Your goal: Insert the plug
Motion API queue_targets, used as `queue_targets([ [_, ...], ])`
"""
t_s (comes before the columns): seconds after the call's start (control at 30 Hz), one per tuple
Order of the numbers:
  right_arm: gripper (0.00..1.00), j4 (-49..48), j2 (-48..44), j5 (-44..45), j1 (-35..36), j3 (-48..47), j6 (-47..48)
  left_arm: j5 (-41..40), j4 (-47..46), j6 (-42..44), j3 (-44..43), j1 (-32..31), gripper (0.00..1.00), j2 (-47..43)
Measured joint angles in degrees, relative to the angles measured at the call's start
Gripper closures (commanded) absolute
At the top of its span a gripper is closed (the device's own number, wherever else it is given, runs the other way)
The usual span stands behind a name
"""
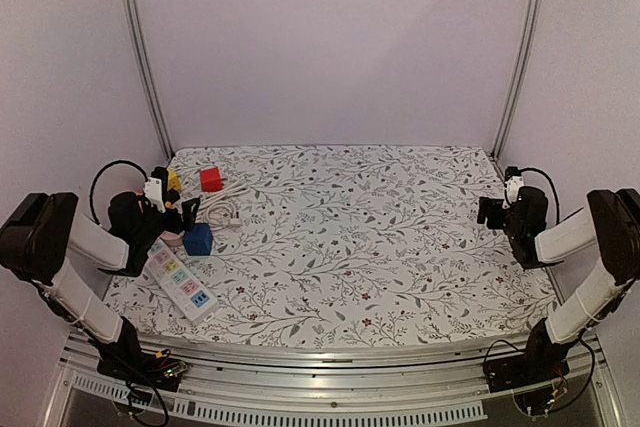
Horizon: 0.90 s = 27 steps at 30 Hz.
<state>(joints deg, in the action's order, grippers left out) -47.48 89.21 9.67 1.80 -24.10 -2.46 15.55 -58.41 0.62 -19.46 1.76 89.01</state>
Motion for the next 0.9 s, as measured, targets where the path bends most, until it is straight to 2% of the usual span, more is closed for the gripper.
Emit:
queue_targets([
  [0.13,0.01,7.67,-5.22,-0.22,0.00,-0.79,0.00,-0.02,-0.02,0.02,0.00,0.00,0.00,0.00],
  [0.2,0.01,14.34,-13.33,-0.74,0.00,-2.36,-0.87,-0.02,0.00,0.07,0.00,0.00,0.01,0.00],
  [0.33,0.01,21.44,-24.92,-5.29,0.00,-6.71,-3.32,-0.31,0.15,-0.17,0.00,0.04,0.00,-0.09],
  [0.47,0.01,27.61,-31.56,-13.38,0.00,-11.32,-7.69,0.28,10.67,-2.34,-5.07,1.99,0.00,-3.39],
  [0.6,0.01,33.46,-30.99,-18.25,0.07,-14.60,-13.31,5.70,25.57,1.31,-15.34,5.29,0.01,-10.97],
  [0.67,0.01,35.76,-29.33,-20.11,0.70,-16.31,-15.87,9.25,38.64,7.96,-22.53,5.77,0.01,-15.85],
  [0.73,0.01,37.31,-27.47,-21.14,2.27,-18.01,-17.49,13.94,55.95,18.69,-33.59,5.70,0.01,-18.12],
  [0.83,0.01,39.39,-23.67,-21.86,8.04,-21.79,-18.03,19.43,83.10,42.77,-48.39,5.35,0.00,-19.50],
  [0.9,0.01,40.68,-21.03,-22.23,12.11,-24.70,-17.46,19.69,97.66,59.14,-50.66,4.83,0.01,-21.14],
])
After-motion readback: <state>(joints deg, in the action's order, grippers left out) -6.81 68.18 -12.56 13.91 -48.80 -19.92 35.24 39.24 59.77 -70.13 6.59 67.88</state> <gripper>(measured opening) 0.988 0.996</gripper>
